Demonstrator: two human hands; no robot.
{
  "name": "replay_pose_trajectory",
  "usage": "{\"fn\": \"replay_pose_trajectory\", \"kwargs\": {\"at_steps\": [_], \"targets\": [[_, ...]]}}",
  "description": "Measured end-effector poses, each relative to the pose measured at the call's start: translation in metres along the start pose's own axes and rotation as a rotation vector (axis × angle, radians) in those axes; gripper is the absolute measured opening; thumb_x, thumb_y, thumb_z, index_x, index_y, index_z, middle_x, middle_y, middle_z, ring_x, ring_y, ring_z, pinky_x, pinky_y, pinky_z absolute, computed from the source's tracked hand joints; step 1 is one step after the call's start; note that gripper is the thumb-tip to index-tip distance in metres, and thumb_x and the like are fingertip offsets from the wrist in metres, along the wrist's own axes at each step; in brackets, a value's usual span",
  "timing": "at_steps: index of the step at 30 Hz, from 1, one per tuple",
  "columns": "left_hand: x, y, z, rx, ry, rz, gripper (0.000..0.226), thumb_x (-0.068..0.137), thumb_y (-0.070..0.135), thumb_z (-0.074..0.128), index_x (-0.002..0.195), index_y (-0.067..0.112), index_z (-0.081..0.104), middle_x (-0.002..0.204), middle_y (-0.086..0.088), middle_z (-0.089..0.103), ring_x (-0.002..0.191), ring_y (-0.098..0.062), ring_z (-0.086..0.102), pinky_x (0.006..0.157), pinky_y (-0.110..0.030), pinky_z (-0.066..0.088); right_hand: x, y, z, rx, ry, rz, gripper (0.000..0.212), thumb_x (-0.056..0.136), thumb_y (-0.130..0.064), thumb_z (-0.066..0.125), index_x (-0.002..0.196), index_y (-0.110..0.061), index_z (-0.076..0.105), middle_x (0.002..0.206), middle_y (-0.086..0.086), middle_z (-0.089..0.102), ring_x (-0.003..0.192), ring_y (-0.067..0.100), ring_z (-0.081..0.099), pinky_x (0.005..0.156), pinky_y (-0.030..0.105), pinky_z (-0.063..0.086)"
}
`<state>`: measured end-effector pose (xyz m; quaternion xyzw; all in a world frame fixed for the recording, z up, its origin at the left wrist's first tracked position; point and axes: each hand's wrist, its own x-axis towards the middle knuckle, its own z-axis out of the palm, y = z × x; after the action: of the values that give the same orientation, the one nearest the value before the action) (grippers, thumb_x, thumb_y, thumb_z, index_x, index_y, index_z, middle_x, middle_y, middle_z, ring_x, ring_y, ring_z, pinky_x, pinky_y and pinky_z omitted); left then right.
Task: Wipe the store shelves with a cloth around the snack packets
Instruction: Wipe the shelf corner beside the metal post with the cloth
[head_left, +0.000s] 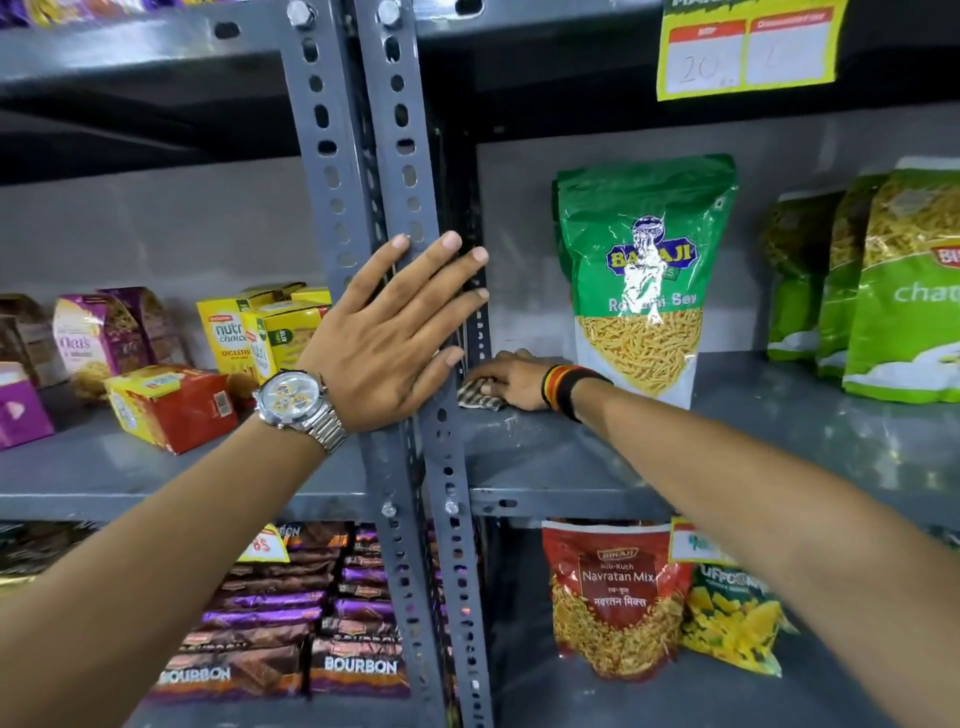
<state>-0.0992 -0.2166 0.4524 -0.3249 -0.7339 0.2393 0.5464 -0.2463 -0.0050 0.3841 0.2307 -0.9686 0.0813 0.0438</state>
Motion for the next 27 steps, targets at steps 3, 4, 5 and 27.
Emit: {"fn": "replay_pose_trajectory", "kwargs": {"at_steps": [3,4,5,27], "targets": [[0.000,0.001,-0.001,-0.007,-0.010,0.005,0.057,0.103,0.037,0.033,0.153,0.010,0.035,0.166,-0.010,0.016,0.154,-0.029,0.007,0.123,-0.055,0.010,-0.042,-0.011,-0.004,0.071,-0.058,-0.158,0.034,0.100,-0.038,0.039,0.133,-0.041,0.048,0.124,0.006,0.051,0.122,0.023,0.039,0.106,0.041,0.028],[-0.001,0.002,0.000,-0.007,-0.013,0.000,0.056,0.103,0.037,0.033,0.153,0.010,0.036,0.166,-0.010,0.016,0.154,-0.029,0.007,0.123,-0.055,0.010,-0.059,-0.013,-0.007,0.089,-0.099,-0.210,0.034,0.100,-0.036,0.040,0.132,-0.040,0.049,0.118,0.004,0.051,0.116,0.018,0.040,0.102,0.036,0.030],[-0.002,0.003,0.000,-0.008,-0.017,-0.004,0.056,0.103,0.037,0.033,0.153,0.010,0.036,0.166,-0.010,0.016,0.154,-0.029,0.007,0.123,-0.055,0.010,-0.073,-0.013,-0.012,0.109,-0.134,-0.249,0.033,0.100,-0.033,0.041,0.132,-0.039,0.051,0.114,0.001,0.051,0.111,0.015,0.041,0.099,0.032,0.031],[-0.003,0.006,-0.004,-0.022,-0.008,-0.013,0.057,0.102,0.036,0.036,0.153,0.011,0.036,0.166,-0.011,0.017,0.154,-0.030,0.009,0.122,-0.057,0.014,-0.028,-0.010,-0.027,0.120,0.056,-0.067,0.032,0.098,-0.022,0.048,0.129,-0.024,0.058,0.125,0.011,0.060,0.117,0.028,0.054,0.102,0.031,0.038]]}}
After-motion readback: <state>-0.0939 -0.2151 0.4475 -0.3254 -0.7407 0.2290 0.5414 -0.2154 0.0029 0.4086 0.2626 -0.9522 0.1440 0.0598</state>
